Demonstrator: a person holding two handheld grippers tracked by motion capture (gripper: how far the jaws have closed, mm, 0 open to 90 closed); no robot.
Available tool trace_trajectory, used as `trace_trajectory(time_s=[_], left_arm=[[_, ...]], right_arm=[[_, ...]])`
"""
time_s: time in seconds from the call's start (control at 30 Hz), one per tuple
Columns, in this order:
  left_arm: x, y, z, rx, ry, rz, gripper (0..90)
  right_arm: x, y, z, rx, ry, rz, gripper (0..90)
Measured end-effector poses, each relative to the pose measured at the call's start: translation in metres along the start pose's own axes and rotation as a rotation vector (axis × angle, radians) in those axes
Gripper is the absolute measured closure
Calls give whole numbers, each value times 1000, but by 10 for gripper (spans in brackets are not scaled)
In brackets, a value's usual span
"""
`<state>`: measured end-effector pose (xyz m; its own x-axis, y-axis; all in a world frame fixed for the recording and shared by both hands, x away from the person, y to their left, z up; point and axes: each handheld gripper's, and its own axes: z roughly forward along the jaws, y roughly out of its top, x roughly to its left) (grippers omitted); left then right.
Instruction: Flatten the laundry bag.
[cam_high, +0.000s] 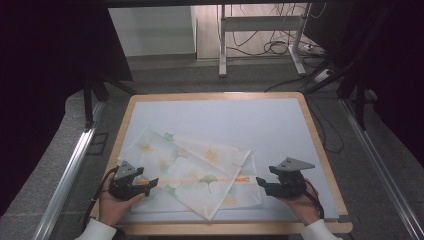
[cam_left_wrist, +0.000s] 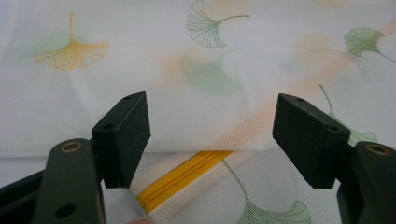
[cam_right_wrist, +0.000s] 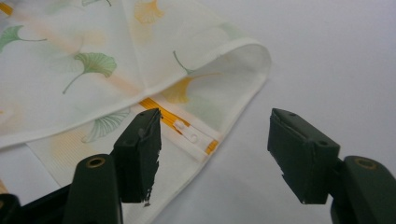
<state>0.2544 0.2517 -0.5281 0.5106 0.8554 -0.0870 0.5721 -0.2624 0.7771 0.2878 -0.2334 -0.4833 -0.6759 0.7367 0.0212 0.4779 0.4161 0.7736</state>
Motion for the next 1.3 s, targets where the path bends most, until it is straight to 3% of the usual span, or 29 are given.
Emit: trace_trajectory(time_s=[0.43,0.53,0.6,0.67,0.8,1.3], left_arm=[[-2,-1,-1,1,3,19,275],[-2,-1,-1,-2,13,25,276],[-2,-1,-2,-9,13,21,276],[-2,-1,-3,-12,12,20,276],[-2,0,-3,-15,12,17,276],[-2,-1,-2,-8,11,19,277]], right_arm=[[25,42,10,2,40,-49,351],[29,38,15,-11,66,-36,355],[33,34,19,33,76,-50,349],[37,33,18,29,80,-55,353],[41,35,17,16,96,-57,357],[76,51,45,59,162,-129,358]])
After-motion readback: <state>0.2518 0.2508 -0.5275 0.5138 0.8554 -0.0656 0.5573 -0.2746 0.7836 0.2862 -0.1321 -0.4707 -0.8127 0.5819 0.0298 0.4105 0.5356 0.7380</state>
